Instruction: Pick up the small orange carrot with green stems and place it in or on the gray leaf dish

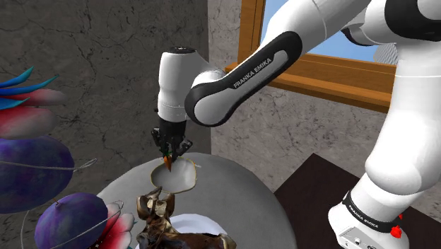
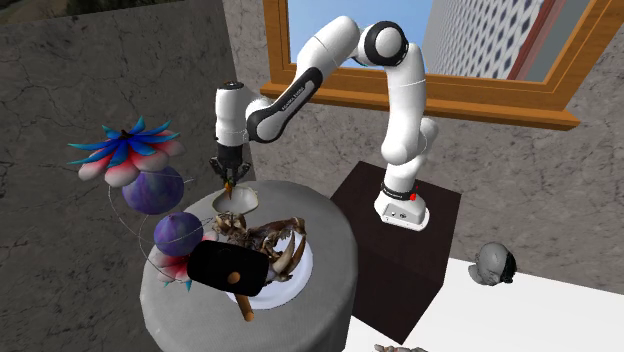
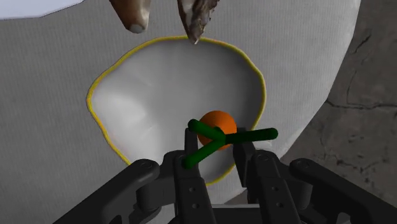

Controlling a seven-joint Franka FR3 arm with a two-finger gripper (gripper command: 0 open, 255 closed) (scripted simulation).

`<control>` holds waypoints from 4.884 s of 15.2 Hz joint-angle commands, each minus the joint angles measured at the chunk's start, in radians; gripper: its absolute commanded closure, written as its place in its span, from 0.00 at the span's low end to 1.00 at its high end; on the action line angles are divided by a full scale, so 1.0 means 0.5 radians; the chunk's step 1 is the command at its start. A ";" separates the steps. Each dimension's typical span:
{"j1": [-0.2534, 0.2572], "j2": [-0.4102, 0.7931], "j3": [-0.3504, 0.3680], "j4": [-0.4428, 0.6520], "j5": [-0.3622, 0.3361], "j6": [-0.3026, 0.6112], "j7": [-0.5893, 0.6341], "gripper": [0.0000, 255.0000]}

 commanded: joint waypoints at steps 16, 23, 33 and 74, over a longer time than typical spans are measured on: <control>0.212 0.255 -0.261 -0.045 -0.309 0.249 0.187 0.00; 0.658 0.559 -0.220 0.654 -0.574 -0.787 -0.540 0.00; 0.680 0.634 -0.275 0.617 -0.642 -0.689 -0.503 0.00; 0.527 0.303 -0.067 0.851 -0.344 -1.157 -0.747 1.00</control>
